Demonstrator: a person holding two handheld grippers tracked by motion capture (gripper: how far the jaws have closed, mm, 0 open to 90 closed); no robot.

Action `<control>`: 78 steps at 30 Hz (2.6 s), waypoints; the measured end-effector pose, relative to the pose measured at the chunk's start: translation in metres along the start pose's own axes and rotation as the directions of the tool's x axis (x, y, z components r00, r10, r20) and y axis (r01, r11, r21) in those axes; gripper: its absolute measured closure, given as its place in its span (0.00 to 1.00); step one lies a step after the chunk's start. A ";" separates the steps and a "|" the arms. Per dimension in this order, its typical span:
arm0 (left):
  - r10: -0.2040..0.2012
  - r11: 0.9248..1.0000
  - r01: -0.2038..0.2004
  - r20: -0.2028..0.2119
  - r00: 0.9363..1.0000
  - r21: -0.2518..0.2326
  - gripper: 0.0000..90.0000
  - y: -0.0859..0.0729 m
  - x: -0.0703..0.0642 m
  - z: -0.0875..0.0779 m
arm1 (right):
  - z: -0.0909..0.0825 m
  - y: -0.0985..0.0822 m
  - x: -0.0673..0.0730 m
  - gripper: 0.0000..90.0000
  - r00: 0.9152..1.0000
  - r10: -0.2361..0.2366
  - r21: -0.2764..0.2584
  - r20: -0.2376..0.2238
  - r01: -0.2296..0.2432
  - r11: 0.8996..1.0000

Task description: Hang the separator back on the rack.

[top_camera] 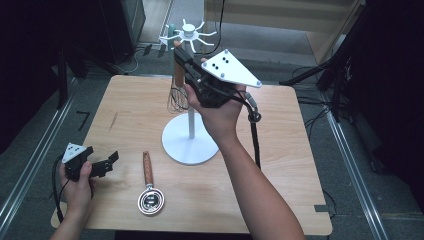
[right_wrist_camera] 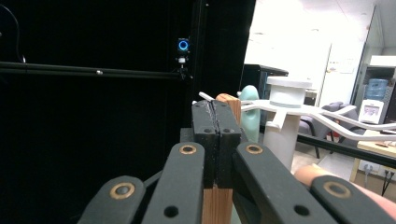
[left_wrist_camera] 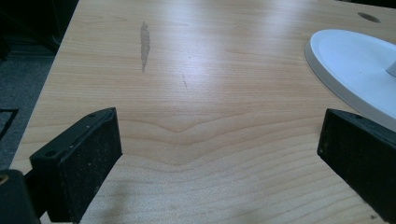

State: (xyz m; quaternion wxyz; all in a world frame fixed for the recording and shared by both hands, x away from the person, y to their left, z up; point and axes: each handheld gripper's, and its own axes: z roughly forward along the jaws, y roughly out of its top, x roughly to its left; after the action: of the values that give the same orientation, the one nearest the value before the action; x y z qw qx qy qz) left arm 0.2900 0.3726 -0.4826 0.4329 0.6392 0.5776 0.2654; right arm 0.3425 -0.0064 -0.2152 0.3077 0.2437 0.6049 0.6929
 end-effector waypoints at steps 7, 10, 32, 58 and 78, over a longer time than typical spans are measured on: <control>0.002 1.000 -0.002 0.001 1.000 0.000 0.00 0.000 0.000 0.000 | 0.006 0.000 0.003 1.00 1.000 -0.003 0.007 0.003 0.003 1.000; 0.002 1.000 -0.002 0.000 1.000 0.000 0.00 0.000 0.000 0.000 | 0.008 0.000 0.002 1.00 1.000 -0.004 0.007 0.004 0.003 1.000; 0.004 1.000 -0.004 0.000 1.000 0.001 0.00 0.000 0.000 0.000 | 0.014 -0.003 0.006 0.98 0.999 -0.038 0.029 -0.011 0.038 0.999; 0.072 0.997 -0.070 -0.111 0.991 0.028 0.23 -0.001 -0.016 0.003 | -0.043 -0.062 -0.011 0.83 1.000 0.003 0.135 -0.008 -0.002 0.991; 0.067 0.987 -0.080 0.088 0.994 0.142 1.00 -0.009 -0.034 -0.004 | -0.092 -0.113 -0.031 0.70 0.997 0.053 0.216 0.049 -0.062 0.975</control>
State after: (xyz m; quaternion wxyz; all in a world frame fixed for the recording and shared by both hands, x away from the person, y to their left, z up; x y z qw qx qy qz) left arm 0.2754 0.3400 -0.4825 0.3989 0.7003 0.5528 0.2116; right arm 0.3131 -0.0833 -0.3394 0.2720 0.3081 0.6628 0.6259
